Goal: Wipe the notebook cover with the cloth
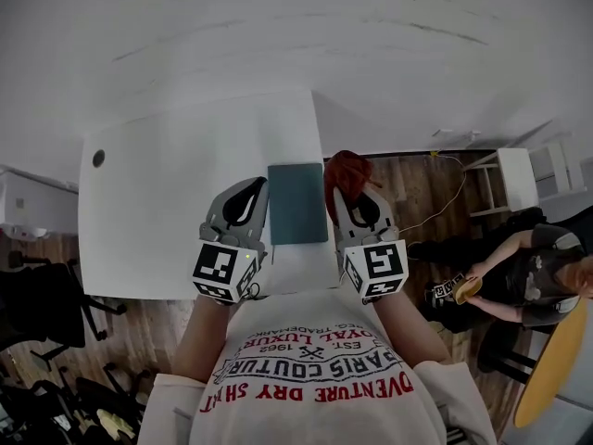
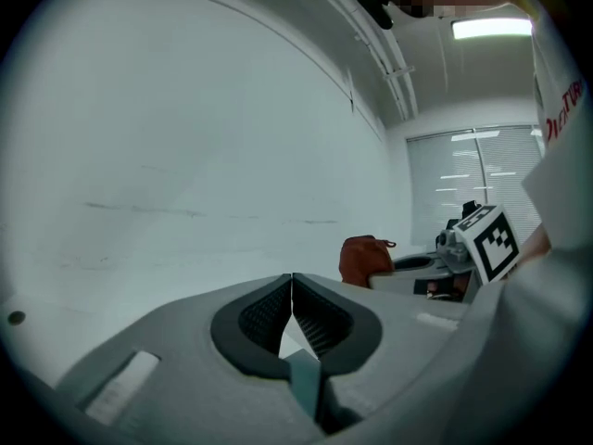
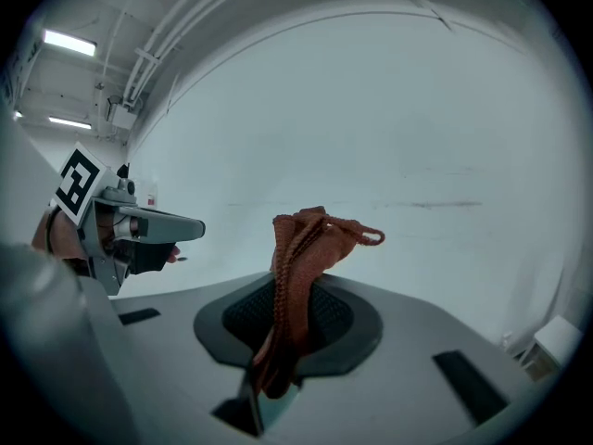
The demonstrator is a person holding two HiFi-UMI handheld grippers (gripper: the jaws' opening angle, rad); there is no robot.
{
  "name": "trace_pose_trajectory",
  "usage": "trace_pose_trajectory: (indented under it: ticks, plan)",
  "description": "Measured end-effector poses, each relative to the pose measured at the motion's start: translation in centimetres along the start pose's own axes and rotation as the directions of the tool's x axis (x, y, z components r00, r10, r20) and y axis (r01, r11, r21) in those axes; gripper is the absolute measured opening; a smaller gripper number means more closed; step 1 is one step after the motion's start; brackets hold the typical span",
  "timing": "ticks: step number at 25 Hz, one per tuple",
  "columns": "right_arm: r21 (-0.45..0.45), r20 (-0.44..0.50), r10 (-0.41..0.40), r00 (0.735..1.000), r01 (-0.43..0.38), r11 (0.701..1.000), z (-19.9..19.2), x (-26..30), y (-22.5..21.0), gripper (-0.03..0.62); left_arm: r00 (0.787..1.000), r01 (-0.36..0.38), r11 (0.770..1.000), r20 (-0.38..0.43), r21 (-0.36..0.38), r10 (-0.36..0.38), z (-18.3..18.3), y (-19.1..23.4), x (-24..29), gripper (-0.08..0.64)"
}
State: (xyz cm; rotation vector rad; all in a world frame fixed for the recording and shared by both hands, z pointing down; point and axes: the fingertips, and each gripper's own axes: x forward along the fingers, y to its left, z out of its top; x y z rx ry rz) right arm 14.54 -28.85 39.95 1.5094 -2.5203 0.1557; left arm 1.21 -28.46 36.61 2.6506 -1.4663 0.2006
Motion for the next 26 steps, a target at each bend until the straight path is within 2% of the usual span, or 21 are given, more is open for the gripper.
trace_pose_trajectory:
  ticks: [8,26]
  plan:
    - [-0.058,0.059,-0.011,0.998,0.014,0.998,1.8,-0.7,0.3,0.074,0.999,-0.011,1.000,0.039,0.029,0.010,0.8,-0.1,-0.9,0.011]
    - [-0.040,0.050,-0.034,0.998,0.036,0.999,1.1,-0.6,0.2,0.074,0.999,-0.025,0.999,0.021,0.033,0.024,0.8,0.0,-1.2,0.011]
